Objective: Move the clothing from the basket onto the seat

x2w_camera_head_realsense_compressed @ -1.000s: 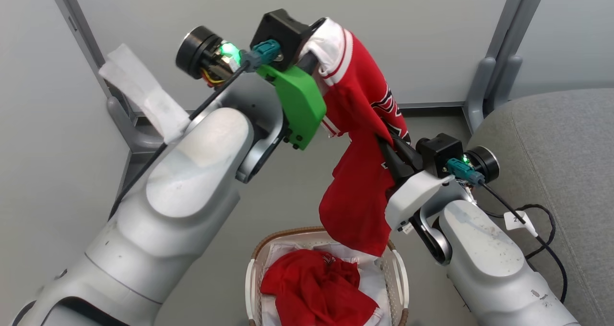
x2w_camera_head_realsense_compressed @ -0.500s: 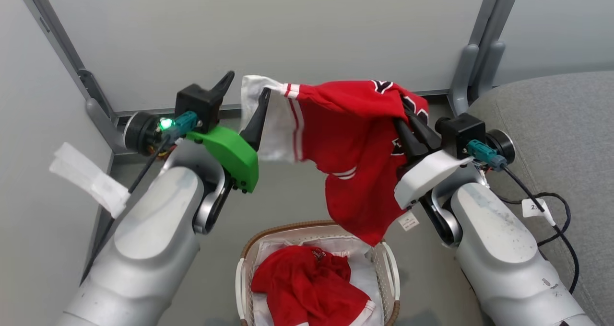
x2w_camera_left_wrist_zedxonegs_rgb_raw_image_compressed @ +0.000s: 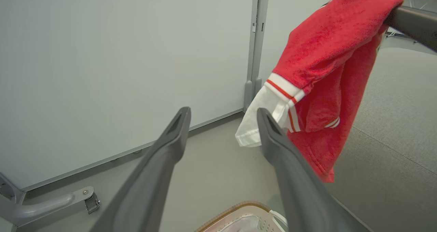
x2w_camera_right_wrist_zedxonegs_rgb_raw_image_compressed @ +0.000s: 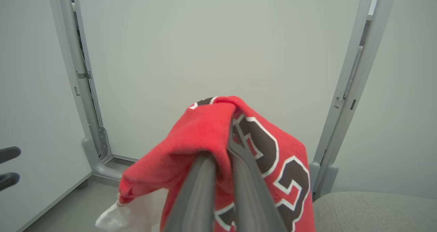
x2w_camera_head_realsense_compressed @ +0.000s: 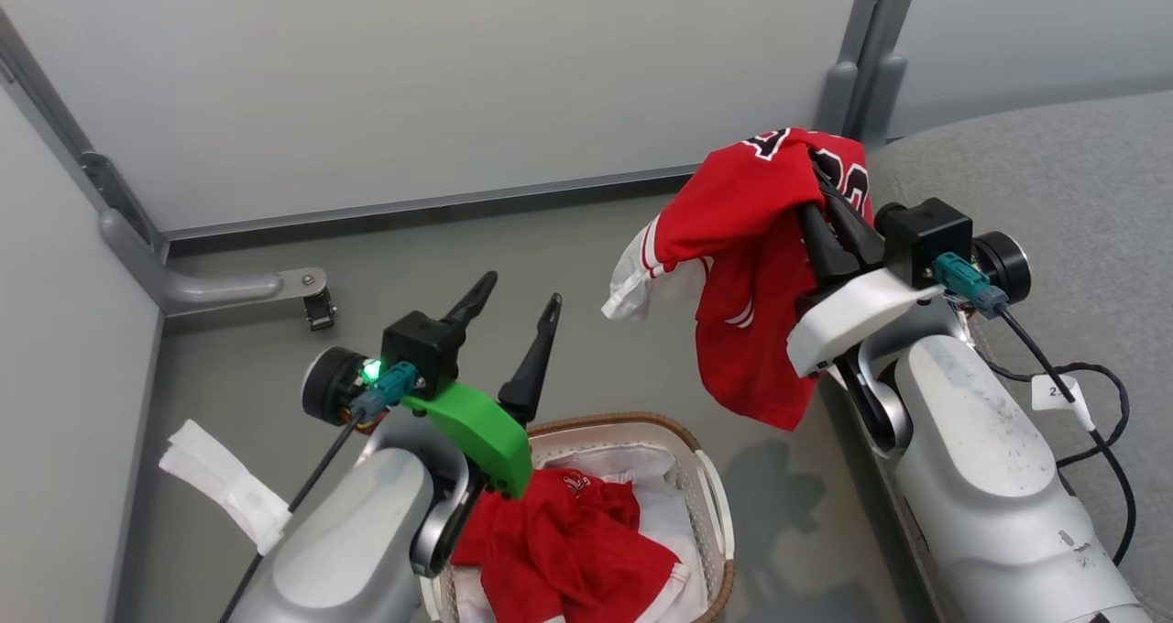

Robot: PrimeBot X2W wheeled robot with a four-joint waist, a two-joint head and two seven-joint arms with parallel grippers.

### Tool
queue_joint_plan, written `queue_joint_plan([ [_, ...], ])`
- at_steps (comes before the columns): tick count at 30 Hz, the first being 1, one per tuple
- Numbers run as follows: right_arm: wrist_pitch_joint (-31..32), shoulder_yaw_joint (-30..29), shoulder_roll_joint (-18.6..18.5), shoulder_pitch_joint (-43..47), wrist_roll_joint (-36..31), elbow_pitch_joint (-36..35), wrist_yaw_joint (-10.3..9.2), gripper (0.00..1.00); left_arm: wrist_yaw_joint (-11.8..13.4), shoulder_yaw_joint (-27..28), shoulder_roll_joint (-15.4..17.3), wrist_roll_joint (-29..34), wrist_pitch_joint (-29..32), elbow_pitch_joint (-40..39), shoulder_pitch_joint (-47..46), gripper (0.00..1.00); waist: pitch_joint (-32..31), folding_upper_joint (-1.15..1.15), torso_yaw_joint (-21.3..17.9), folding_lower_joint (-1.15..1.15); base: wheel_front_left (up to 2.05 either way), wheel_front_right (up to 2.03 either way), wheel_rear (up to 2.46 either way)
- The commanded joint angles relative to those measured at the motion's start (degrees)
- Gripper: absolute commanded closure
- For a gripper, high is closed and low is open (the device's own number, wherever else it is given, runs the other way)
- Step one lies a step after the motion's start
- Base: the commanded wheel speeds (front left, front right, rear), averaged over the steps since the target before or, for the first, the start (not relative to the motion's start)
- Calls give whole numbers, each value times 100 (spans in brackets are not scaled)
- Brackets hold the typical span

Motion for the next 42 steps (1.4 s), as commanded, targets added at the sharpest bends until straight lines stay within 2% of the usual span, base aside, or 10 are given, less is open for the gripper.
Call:
queue_joint_plan([
  [1,-2,-77,-25,129,-63,-36,-6,100,-40,-35,-25,-7,-45,-59,151,0,48,0,-174,0,0,0,0],
  [13,-3,-575,-23,544,-443,-461,-6,100,-55,-289,-63,166,-169,-571,590,0,291,0,-1008,0,0,0,0],
  [28,-3,-1038,-20,1144,-621,-1204,-6,100,33,-444,61,299,-95,-885,548,0,758,0,-2150,0,0,0,0],
  [34,-3,-1179,-19,1256,-532,-1302,-6,100,68,-523,67,332,-43,-999,487,0,936,0,-2325,0,0,0,0],
  [42,-3,-1481,-20,840,-387,-1189,-6,100,117,-599,143,488,59,-1249,299,0,1389,0,-2201,0,0,0,0],
])
